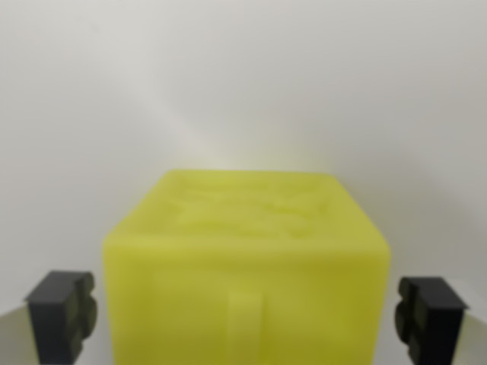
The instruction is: Pick yellow cube
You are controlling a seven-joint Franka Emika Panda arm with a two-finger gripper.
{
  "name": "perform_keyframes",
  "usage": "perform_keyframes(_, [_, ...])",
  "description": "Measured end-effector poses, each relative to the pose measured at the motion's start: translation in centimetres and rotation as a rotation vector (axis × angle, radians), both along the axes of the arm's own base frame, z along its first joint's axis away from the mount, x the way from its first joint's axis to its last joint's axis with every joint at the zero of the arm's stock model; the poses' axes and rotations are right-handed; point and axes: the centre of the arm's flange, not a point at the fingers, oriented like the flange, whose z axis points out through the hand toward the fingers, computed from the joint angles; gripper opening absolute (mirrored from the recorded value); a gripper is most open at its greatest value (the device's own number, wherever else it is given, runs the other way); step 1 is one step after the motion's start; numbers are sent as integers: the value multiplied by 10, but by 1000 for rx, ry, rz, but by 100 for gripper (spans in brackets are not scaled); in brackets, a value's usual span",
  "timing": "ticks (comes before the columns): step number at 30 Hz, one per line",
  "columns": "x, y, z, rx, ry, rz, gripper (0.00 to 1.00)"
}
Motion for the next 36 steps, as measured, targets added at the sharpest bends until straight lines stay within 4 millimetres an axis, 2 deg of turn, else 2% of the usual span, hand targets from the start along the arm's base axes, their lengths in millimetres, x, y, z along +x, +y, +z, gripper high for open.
perform_keyframes(11, [0,0,-6,0,0,5,100])
perform_keyframes(12, [0,0,-6,0,0,5,0])
perform_keyframes(17, [0,0,-2,1,0,5,0])
perform_keyframes(36, [0,0,45,1,0,4,0])
